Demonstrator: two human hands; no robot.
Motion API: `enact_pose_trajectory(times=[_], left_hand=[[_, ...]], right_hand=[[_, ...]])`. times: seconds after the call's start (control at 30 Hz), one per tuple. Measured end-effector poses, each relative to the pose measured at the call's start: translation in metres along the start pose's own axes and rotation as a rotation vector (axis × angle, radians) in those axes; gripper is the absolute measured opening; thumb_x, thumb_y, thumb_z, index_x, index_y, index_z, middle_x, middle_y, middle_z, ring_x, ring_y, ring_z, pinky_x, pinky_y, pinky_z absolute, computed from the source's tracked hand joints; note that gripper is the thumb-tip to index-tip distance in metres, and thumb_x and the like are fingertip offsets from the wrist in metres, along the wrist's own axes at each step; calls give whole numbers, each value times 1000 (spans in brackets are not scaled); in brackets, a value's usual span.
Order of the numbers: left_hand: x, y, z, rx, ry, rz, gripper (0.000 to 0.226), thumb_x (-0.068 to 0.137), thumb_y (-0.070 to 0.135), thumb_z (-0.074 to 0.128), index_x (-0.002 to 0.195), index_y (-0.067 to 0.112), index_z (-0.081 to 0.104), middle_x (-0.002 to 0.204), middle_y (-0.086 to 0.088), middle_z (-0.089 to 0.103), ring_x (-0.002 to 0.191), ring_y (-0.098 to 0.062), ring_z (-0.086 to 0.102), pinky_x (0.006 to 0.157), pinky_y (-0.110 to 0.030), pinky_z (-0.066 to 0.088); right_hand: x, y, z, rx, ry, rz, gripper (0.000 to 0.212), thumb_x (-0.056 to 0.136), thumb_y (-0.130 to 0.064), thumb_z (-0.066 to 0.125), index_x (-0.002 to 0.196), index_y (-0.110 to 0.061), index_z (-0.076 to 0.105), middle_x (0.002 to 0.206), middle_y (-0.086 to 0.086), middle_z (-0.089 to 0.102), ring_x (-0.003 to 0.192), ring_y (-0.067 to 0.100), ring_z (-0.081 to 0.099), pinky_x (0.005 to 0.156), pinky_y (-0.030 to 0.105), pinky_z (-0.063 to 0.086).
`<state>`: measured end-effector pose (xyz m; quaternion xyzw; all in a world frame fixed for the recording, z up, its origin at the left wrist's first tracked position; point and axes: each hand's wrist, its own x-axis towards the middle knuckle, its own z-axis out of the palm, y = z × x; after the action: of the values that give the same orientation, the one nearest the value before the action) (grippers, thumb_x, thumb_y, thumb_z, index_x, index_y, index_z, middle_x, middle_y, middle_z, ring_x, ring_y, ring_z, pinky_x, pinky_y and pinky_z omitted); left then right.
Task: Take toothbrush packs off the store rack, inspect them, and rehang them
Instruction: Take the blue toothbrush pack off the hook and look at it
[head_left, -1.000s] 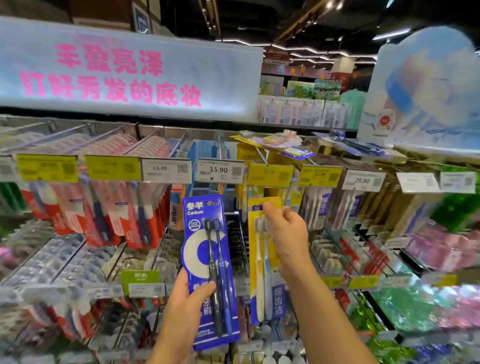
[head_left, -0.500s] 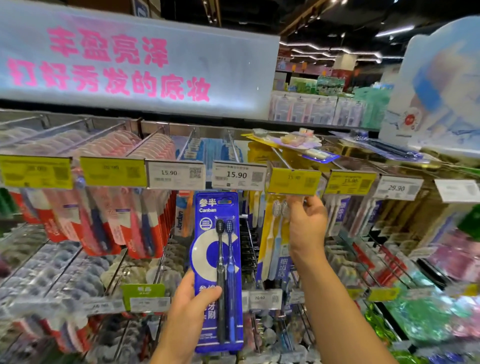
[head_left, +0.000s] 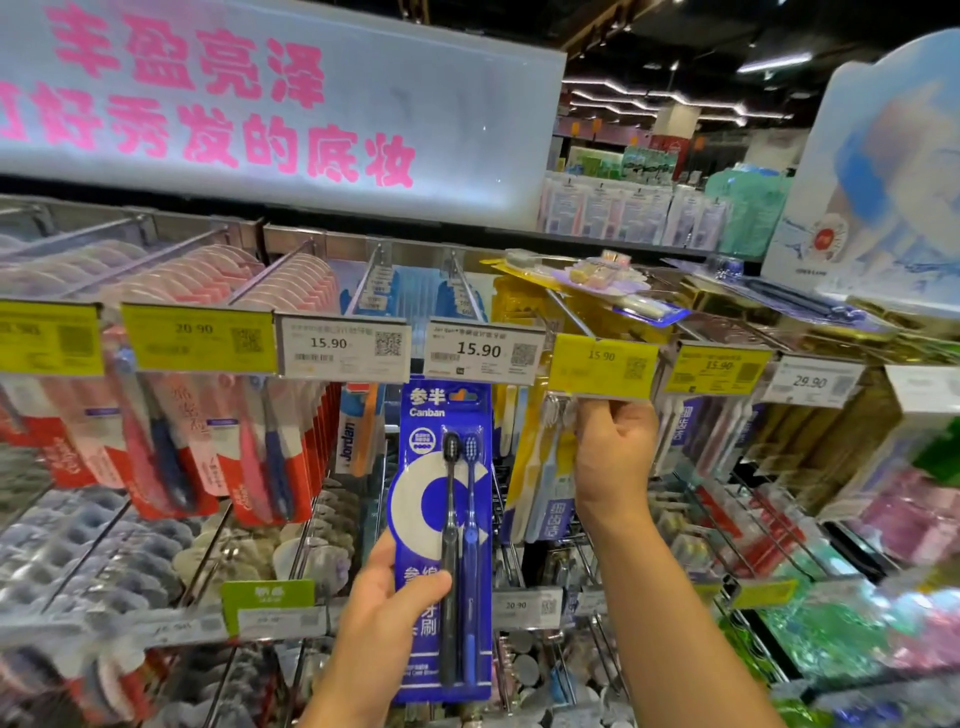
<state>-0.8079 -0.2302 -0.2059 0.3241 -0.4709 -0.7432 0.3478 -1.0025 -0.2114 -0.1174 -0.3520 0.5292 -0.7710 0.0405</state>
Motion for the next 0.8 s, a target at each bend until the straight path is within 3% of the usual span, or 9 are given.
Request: enact_pose_trajectory(times=[0.2, 0.37, 0.47, 0.53, 0.6, 0.67, 0.73, 0.8], left_hand=[[3, 6, 1, -8, 35, 11, 46, 95, -8, 55, 119, 29, 65, 105, -6, 80, 100, -32, 75, 94, -53, 55], [3, 8, 4, -11, 55, 17, 48, 88, -3, 68, 121, 33, 65, 110, -8, 78, 109, -36, 71, 103, -60, 49], [5, 11, 8, -24, 68, 18, 46, 79, 9, 71, 106, 46, 74, 111, -8, 78, 110, -37, 70, 104, -62, 48], [7, 12, 12, -28, 67, 11, 45, 81, 8, 72, 96, 50, 75, 109, -9, 79, 108, -38, 71, 101, -62, 50], [8, 12, 17, -44, 65, 7, 43, 79, 9, 72, 94, 49, 76, 107, -10, 79, 104, -39, 72, 99, -62, 51], [10, 10, 20, -50, 74, 17, 44, 71, 13, 72, 98, 47, 76, 108, -12, 79, 103, -39, 73, 99, -62, 52], [13, 7, 22, -49, 98, 26, 49, 66, 15, 72, 107, 43, 74, 108, -12, 78, 102, -39, 73, 99, -62, 52], [15, 5, 23, -59, 99, 35, 55, 64, 13, 72, 115, 34, 70, 105, -13, 79, 99, -39, 74, 99, -61, 52]], right_hand=[[1, -7, 9, 85, -11, -52, 19, 88, -12, 54, 82, -23, 69, 61, -21, 64, 53, -4, 49, 53, 17, 42], [2, -3, 5, 96, -28, -70, 43, 92, -16, 51, 83, -49, 76, 66, -22, 66, 60, 3, 49, 61, 25, 40], [6, -3, 2, 85, -38, -80, 38, 92, -16, 50, 73, -39, 73, 57, -14, 56, 55, 16, 40, 51, 26, 30], [8, -2, -2, 88, -35, -68, 31, 92, -15, 50, 72, -31, 68, 58, -14, 57, 54, 11, 44, 52, 25, 33], [12, 1, -6, 106, -47, -30, 19, 91, -16, 51, 90, -19, 69, 67, -16, 67, 63, 5, 57, 61, 25, 48], [15, 0, -9, 41, -87, -6, 27, 87, -15, 48, 105, -8, 68, 75, -19, 71, 70, 2, 62, 69, 22, 53], [17, 0, -9, -2, -129, -15, 27, 84, -15, 46, 94, -23, 69, 74, -25, 69, 72, -1, 61, 73, 17, 50], [18, -5, -7, 51, -157, 41, 37, 81, -12, 44, 80, -38, 70, 70, -25, 65, 76, 8, 57, 76, 25, 48]])
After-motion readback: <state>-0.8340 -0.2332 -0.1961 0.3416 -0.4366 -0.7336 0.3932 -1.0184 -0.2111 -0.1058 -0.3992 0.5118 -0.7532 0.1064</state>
